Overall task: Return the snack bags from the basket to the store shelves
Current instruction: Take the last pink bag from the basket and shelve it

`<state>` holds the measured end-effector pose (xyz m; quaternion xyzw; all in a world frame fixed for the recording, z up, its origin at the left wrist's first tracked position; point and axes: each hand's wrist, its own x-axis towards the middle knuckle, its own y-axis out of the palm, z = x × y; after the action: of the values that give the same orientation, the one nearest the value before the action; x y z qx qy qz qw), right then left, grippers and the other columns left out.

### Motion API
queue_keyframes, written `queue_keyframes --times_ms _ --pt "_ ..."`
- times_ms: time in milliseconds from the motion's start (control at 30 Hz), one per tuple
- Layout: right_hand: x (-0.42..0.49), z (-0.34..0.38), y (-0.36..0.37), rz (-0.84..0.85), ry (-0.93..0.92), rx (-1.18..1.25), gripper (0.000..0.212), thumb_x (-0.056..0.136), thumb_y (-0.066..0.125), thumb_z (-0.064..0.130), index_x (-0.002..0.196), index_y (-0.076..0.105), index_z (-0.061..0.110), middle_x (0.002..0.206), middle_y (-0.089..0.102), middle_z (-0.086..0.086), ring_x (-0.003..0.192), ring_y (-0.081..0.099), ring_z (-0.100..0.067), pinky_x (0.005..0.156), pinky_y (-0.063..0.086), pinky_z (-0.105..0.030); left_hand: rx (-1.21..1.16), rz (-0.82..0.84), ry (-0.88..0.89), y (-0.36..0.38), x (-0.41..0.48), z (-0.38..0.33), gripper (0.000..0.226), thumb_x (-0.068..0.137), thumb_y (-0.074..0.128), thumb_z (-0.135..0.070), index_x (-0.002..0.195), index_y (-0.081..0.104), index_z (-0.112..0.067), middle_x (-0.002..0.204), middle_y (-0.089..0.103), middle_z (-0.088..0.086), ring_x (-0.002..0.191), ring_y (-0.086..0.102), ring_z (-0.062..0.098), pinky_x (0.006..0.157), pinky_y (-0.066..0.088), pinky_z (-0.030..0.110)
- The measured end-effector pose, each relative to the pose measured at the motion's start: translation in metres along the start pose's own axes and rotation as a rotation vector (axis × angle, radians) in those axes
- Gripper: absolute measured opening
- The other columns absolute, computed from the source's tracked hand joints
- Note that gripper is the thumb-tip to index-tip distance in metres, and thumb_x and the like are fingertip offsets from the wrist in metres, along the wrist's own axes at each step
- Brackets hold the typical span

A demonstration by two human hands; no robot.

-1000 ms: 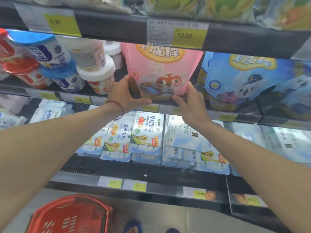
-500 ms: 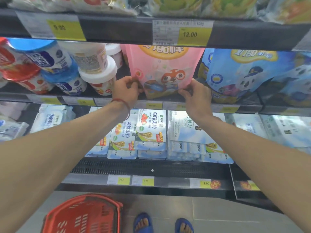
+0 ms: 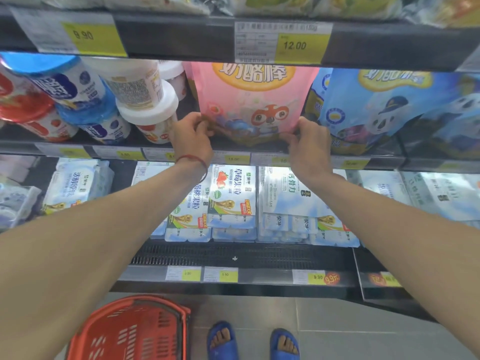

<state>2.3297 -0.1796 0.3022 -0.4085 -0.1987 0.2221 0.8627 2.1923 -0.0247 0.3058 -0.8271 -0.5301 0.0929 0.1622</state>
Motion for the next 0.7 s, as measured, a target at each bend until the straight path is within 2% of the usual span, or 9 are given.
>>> queue_keyframes --times_ms 100,167,233,267,333,400,533,633,700 --pt "-0.005 0.004 -0.008 0.045 0.024 0.071 0.013 0.095 0.069 0.015 0.103 0.075 0.008 0.099 0.074 -0.006 0.09 0.063 -0.025 0.075 0.045 -0.032 0.111 0.078 0.043 -0.01 -0.008 -0.002 0.012 0.092 0.054 -0.004 0.095 0.065 -0.001 0.095 0.071 0.015 0.092 0.067 0.027 0.088 0.055 0.042" --pt "-0.011 0.011 -0.016 0.073 0.022 0.147 0.017 0.091 0.072 0.015 0.108 0.073 0.012 0.102 0.074 -0.003 0.089 0.067 -0.02 0.08 0.052 -0.031 0.111 0.104 0.053 -0.015 -0.015 -0.007 0.014 0.085 0.062 -0.007 0.098 0.064 -0.005 0.091 0.07 0.002 0.086 0.066 0.014 0.083 0.054 0.033" --pt "-0.017 0.021 -0.024 0.072 0.008 0.291 0.026 0.087 0.076 0.019 0.111 0.066 0.013 0.103 0.07 0.002 0.079 0.067 -0.005 0.069 0.051 -0.017 0.017 0.1 0.025 -0.017 -0.023 -0.017 0.019 0.082 0.065 -0.011 0.1 0.059 -0.013 0.087 0.065 -0.009 0.079 0.062 0.007 0.078 0.054 0.03" --pt "-0.02 0.027 -0.028 0.054 0.002 0.374 0.029 0.088 0.077 0.022 0.113 0.063 0.014 0.101 0.069 0.007 0.073 0.065 0.003 0.063 0.047 -0.009 -0.045 0.104 0.004 -0.018 -0.025 -0.023 0.021 0.082 0.066 -0.015 0.102 0.057 -0.015 0.089 0.064 -0.009 0.082 0.063 0.011 0.079 0.054 0.032" --pt "-0.022 0.04 -0.034 0.002 0.0 0.505 0.029 0.09 0.075 0.028 0.11 0.059 0.014 0.093 0.063 0.016 0.066 0.059 0.013 0.06 0.044 -0.005 -0.132 0.122 -0.025 -0.017 -0.026 -0.033 0.025 0.082 0.065 -0.025 0.103 0.054 -0.017 0.095 0.064 -0.003 0.095 0.066 0.024 0.084 0.056 0.039" --pt "-0.019 0.051 -0.038 -0.04 0.026 0.567 0.027 0.092 0.073 0.031 0.095 0.051 0.017 0.082 0.054 0.018 0.058 0.052 0.014 0.059 0.041 -0.004 -0.157 0.11 -0.034 -0.016 -0.026 -0.042 0.028 0.081 0.065 -0.031 0.101 0.052 -0.016 0.098 0.061 0.006 0.096 0.065 0.031 0.086 0.057 0.044" --pt "-0.013 0.063 -0.037 -0.086 0.074 0.572 0.035 0.093 0.073 0.031 0.085 0.04 0.021 0.077 0.047 0.014 0.059 0.049 0.011 0.058 0.04 -0.003 -0.173 0.039 -0.059 -0.014 -0.024 -0.044 0.029 0.078 0.067 -0.027 0.097 0.049 -0.016 0.097 0.057 0.002 0.088 0.057 0.018 0.088 0.055 0.045" --pt "-0.013 0.065 -0.032 -0.08 0.068 0.563 0.037 0.092 0.074 0.029 0.094 0.04 0.014 0.084 0.05 0.008 0.066 0.048 0.002 0.057 0.04 -0.003 -0.179 0.005 -0.086 -0.014 -0.018 -0.046 0.025 0.077 0.065 -0.022 0.095 0.05 -0.016 0.096 0.057 0.003 0.088 0.057 0.019 0.089 0.053 0.042" --pt "-0.013 0.064 -0.031 -0.073 0.049 0.556 0.038 0.091 0.074 0.027 0.099 0.041 0.01 0.084 0.048 0.01 0.068 0.048 0.001 0.057 0.04 -0.003 -0.169 -0.036 -0.088 -0.012 -0.013 -0.047 0.022 0.079 0.063 -0.02 0.096 0.051 -0.016 0.093 0.055 0.001 0.085 0.053 0.016 0.088 0.05 0.037"
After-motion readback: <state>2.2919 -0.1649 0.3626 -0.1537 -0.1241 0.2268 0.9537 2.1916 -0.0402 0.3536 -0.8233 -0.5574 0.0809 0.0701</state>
